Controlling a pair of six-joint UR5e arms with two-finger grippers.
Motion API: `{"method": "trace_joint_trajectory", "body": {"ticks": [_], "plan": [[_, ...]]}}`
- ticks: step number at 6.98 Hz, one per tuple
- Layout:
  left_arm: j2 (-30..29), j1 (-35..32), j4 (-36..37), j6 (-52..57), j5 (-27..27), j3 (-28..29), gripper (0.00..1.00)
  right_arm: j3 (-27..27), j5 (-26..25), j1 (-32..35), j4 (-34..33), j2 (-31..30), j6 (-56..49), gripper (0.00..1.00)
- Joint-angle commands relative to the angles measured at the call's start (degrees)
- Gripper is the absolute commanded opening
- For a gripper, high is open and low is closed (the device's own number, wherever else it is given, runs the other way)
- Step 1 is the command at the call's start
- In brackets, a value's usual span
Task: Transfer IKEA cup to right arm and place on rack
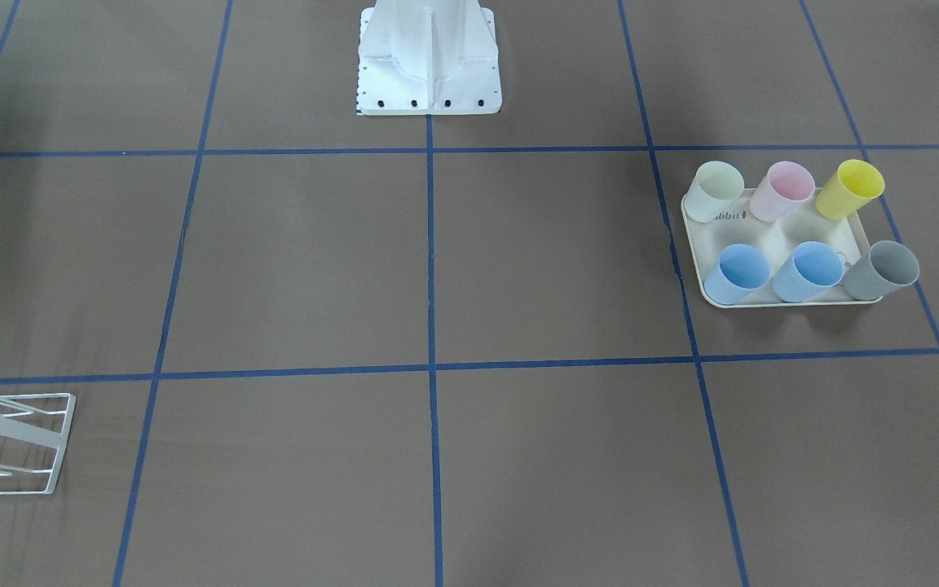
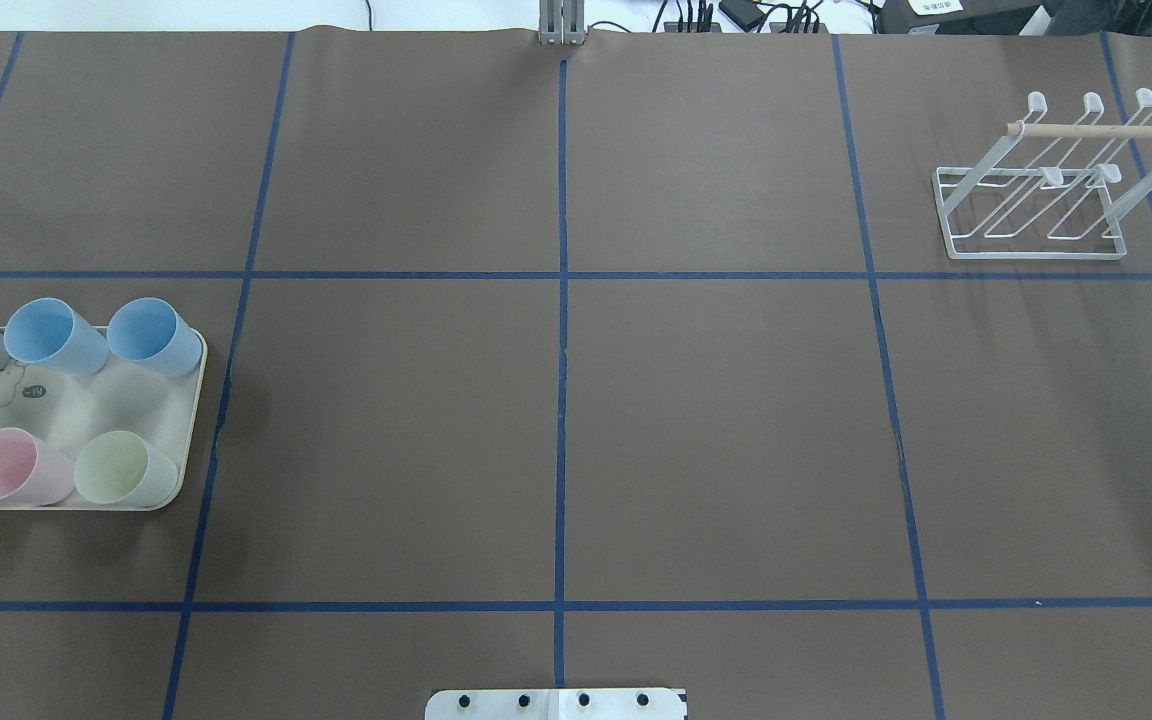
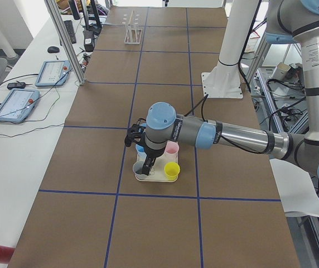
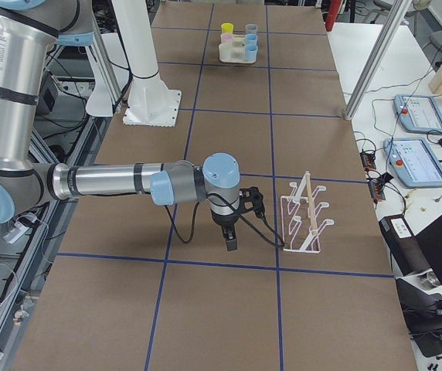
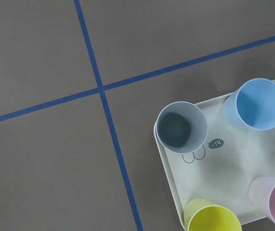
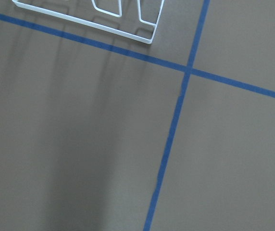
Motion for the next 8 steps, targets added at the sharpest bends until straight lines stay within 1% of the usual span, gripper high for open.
{"method": "trace_joint_trajectory", "body": {"ticks": [1,2,3,4,5,6,7,8], "plan": [[-5.2,-0.1,-6.3,0.0,0.5,1.3,1.00,1.6,2.9,0.0,5.6,2.0,0.2,1.00],[-5.4,-0.1,-11.3,0.0,0.5,2.1,1.00,1.7,3.7,0.0,9.4,2.1,1.1,1.00],[-6.7,-0.1,-17.6,0.2,-0.1,4.4,1.00,2.1,5.2,0.0,11.1,2.1,5.1,1.00],[-7.2,-0.1,-22.6,-0.3,-0.1,6.1,1.00,1.4,5.5,0.0,12.7,2.1,6.6,1.00],[-7.6,-0.1,-23.1,-3.5,-0.3,6.9,1.00,2.2,5.5,0.0,14.5,2.1,6.7,1.00],[-8.0,-0.1,-24.1,-5.4,-0.7,5.9,1.00,2.2,5.6,-0.3,19.7,2.1,9.5,1.00],[-7.5,0.2,-27.8,-6.3,-1.9,6.3,1.00,2.2,5.8,-3.5,22.6,2.2,12.3,1.00],[-7.5,4.4,-31.0,-6.3,-1.3,7.2,1.00,2.3,7.2,-5.4,22.8,4.4,14.6,0.99]]}}
